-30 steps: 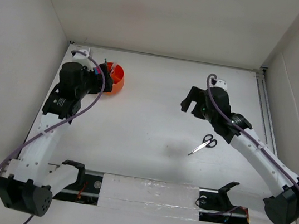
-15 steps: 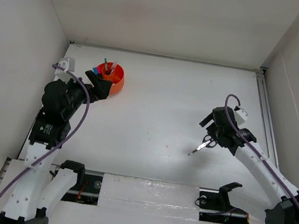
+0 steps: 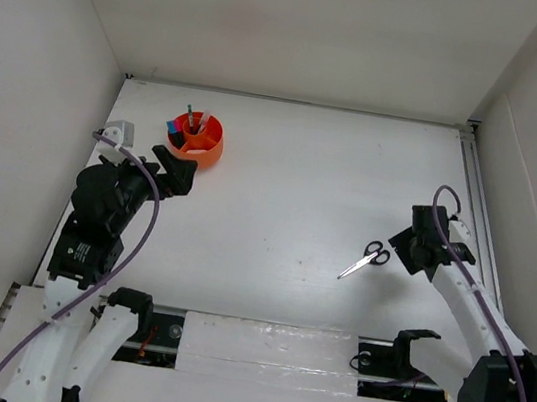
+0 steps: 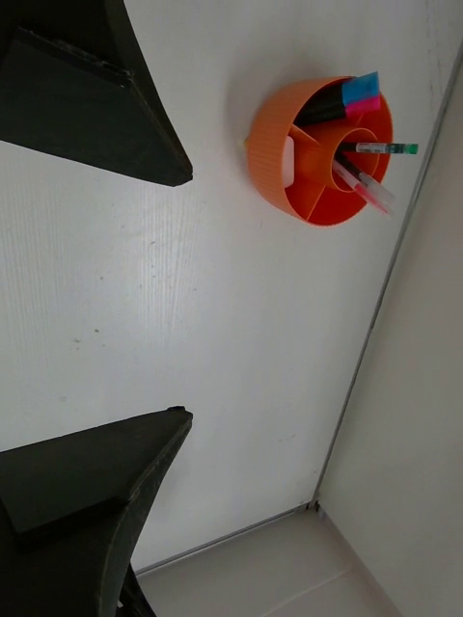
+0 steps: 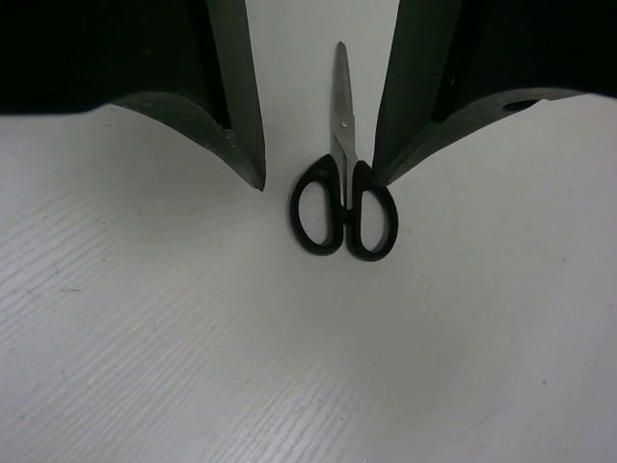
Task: Sort the stationery into containers
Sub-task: Pick up the scissors from the center of the board.
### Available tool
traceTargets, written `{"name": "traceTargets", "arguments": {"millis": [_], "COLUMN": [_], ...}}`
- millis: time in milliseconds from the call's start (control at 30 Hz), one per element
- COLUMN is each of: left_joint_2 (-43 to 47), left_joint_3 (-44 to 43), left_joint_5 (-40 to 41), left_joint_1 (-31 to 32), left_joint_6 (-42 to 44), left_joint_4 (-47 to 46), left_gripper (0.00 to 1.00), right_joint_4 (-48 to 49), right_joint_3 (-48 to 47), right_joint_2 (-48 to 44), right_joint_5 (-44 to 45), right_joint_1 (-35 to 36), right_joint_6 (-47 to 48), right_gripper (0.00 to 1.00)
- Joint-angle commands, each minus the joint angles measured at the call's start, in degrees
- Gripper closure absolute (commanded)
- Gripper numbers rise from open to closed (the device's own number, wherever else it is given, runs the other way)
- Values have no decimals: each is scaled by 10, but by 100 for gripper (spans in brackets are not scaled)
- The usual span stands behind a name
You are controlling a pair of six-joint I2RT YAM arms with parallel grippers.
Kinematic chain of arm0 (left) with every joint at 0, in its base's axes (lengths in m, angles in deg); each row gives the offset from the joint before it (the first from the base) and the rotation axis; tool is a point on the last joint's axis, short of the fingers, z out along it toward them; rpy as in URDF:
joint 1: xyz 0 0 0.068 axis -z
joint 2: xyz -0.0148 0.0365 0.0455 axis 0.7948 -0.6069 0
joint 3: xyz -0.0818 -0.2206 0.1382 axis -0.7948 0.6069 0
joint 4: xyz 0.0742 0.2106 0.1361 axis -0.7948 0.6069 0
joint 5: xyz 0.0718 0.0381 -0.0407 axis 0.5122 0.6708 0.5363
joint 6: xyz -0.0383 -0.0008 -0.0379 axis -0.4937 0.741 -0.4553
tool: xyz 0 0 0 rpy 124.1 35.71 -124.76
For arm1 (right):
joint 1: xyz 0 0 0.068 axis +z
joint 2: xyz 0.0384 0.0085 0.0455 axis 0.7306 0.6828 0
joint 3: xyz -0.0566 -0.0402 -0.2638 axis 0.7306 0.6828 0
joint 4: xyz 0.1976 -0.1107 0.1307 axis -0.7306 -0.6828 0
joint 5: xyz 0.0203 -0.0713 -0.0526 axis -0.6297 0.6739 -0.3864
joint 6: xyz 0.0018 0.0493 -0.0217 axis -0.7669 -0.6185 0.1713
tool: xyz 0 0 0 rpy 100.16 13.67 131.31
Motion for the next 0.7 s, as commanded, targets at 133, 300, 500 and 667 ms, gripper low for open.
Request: {"name": "traceTargets", "arguments": {"millis": [133, 300, 500, 667], "left_joint_2": [-60, -54, -54, -54], "left_joint_3": [-14, -14, -14, -14], "left_joint_5": [0, 0, 0, 0], "left_joint_1": [4, 4, 4, 4], "left_joint_6": [17, 17, 23, 23], "left_joint_4": [14, 14, 14, 14], "left_gripper": [0, 0, 0, 0], "right_joint_4": [15, 32, 39, 39], "right_joint_3": [-23, -13, -15, -25], "right_joint_2": [83, 94, 126, 159], "right_joint_5": [-35, -53, -53, -53], "right_joint_1": [-10, -10, -10, -10], "right_joint_6": [26, 26, 31, 36], "right_gripper": [65, 65, 63, 63]}}
